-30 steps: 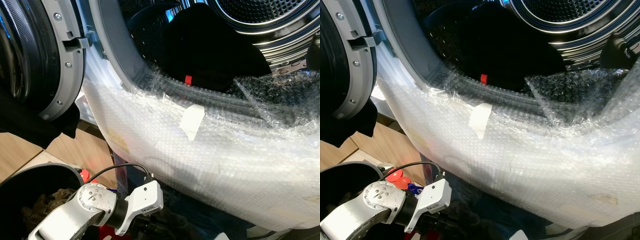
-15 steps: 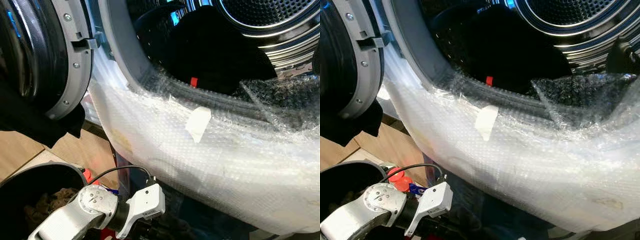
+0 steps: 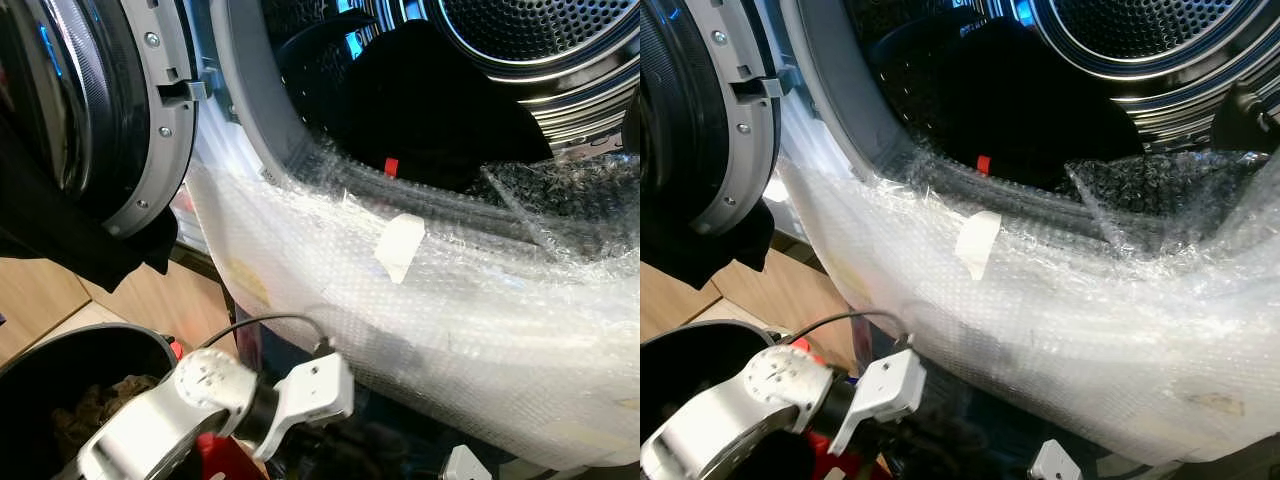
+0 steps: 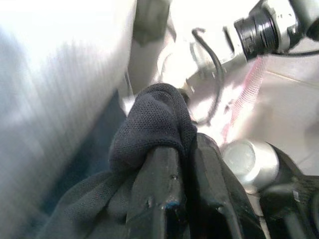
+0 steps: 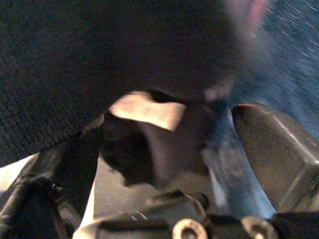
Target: Clothes washing
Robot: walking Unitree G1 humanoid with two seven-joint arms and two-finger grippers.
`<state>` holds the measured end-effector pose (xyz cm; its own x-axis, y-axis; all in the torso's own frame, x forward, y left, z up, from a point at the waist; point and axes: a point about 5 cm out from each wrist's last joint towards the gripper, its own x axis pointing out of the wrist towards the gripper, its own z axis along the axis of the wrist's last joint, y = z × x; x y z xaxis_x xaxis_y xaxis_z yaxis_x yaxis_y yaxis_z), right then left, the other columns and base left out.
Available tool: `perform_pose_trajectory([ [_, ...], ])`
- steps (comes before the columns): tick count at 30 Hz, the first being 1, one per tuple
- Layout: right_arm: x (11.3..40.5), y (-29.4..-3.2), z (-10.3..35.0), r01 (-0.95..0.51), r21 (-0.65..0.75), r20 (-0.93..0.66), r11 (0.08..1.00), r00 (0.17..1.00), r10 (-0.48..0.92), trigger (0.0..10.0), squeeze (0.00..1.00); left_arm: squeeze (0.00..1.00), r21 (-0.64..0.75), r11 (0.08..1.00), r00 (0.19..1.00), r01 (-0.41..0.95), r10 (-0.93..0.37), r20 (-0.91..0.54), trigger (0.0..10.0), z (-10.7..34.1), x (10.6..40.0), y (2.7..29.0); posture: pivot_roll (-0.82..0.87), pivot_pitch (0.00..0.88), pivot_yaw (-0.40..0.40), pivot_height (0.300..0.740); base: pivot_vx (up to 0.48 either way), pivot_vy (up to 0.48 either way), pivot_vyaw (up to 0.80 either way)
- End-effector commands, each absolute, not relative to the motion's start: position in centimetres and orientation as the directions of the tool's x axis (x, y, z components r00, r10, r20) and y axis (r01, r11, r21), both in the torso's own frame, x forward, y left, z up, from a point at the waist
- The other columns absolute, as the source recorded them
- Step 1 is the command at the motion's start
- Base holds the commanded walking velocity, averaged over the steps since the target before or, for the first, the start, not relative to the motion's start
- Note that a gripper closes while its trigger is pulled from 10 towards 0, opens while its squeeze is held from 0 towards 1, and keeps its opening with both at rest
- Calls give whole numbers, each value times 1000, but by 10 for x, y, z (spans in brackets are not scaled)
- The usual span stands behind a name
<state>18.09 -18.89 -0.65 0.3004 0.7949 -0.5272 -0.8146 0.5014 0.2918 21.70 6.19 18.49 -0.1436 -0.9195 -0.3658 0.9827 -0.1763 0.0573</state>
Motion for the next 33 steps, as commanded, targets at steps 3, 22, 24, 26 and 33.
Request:
perform_pose_trajectory([
  [3,171,-184,-5,-834,345,-519,431,213,828,10000,1000,0,115,-224,-171,968,-919,-355,0,195,219,55,41,0,2,740,0,0,0],
  [22,194,-150,0,-810,335,-439,481,318,840,10000,1000,0,228,-311,-243,922,-928,-283,0,223,231,20,36,0,16,740,0,0,0],
  [24,190,-148,-2,-815,352,-447,460,285,848,10000,1000,0,248,-308,-237,919,-931,-279,0,226,234,18,43,0,16,740,0,0,0],
  [26,187,-147,-3,-822,368,-451,434,251,857,10000,1000,0,257,-301,-231,918,-934,-271,0,229,236,16,43,0,17,740,0,0,0],
  [33,189,-137,-2,-832,371,-425,412,243,872,10000,0,0,276,-297,-224,914,-937,-266,0,233,240,13,48,0,25,740,0,0,0],
])
